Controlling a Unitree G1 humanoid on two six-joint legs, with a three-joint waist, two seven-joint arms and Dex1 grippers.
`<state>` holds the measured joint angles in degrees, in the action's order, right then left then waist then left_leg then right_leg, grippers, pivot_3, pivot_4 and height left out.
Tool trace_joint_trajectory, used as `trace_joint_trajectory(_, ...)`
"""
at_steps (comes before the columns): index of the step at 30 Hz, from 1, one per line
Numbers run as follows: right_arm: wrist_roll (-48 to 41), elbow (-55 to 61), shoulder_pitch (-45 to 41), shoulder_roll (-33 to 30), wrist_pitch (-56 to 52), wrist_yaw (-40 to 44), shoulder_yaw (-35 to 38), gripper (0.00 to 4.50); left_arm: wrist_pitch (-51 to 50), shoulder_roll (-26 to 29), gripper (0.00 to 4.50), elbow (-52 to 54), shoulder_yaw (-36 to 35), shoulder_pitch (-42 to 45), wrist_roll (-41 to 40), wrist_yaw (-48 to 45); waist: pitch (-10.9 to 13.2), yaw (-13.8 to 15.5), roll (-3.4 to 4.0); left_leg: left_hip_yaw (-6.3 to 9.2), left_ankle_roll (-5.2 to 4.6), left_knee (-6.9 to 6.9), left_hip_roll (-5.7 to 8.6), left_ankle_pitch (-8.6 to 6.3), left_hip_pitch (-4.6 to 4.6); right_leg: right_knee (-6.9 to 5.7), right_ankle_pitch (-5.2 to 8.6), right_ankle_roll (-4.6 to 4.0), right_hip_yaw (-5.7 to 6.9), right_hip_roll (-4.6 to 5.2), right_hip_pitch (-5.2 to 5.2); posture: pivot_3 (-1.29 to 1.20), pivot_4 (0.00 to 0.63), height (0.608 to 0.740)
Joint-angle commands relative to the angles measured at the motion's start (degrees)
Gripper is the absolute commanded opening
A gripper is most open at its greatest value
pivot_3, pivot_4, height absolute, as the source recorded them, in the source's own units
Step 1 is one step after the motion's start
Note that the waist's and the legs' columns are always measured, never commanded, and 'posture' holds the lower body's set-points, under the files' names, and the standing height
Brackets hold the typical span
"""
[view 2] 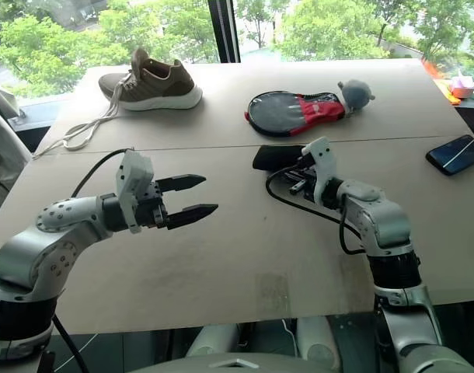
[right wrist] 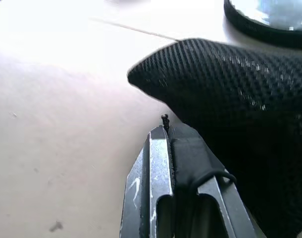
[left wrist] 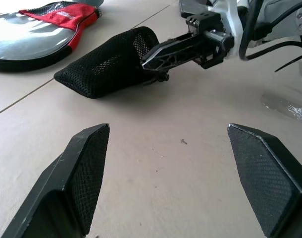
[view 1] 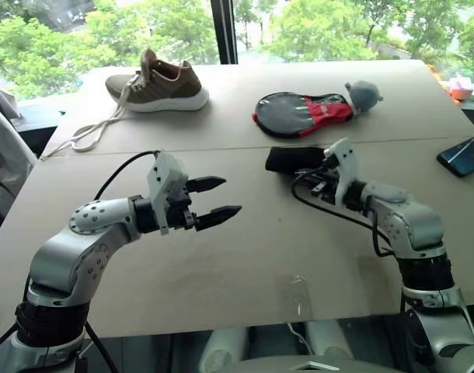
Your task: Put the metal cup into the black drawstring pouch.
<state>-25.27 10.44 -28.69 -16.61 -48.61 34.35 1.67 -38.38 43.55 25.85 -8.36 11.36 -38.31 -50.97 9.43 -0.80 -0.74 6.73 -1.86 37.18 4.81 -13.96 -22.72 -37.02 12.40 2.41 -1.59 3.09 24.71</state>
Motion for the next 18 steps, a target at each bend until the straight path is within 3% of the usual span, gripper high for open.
trace_joint_trajectory(1, -10.95, 4.96, -4.06, 4.73, -3.38, -3.38, 8.29, 0.04, 1.27, -0.27, 3.92, 0.49, 0.06, 1.91, -0.07, 0.11, 0.00, -0.01, 0.01, 0.00, 0.00, 0.00, 0.00, 0.00, 0.00, -0.01, 0.00, 0.00, 0.00, 0.00, 0.00, 0.00, 0.150, 0.740)
trace_joint_trajectory(8, -25.36, 4.55, -12.28, 11.50, -5.57, -12.87, 17.86, 0.04, 1.01, -2.50, 3.92, -1.42, -0.21, 6.99, -1.04, 1.18, 0.01, 0.03, 0.03, 0.03, 0.00, 0.02, 0.00, 0.01, 0.02, -0.06, -0.02, -0.04, 0.05, -0.01, 0.00, 0.00, 0.150, 0.740)
trace_joint_trajectory(18, -25.28, 2.15, -23.35, 7.27, -0.18, -15.00, 15.74, 0.04, 0.69, -5.56, 3.92, -3.76, 0.33, 13.76, -1.41, 2.67, 0.01, -0.36, 0.04, -0.09, 0.00, 0.01, 0.01, 0.01, -0.01, -0.06, -0.02, -0.03, 0.13, -0.03, 0.07, 0.00, 0.150, 0.740)
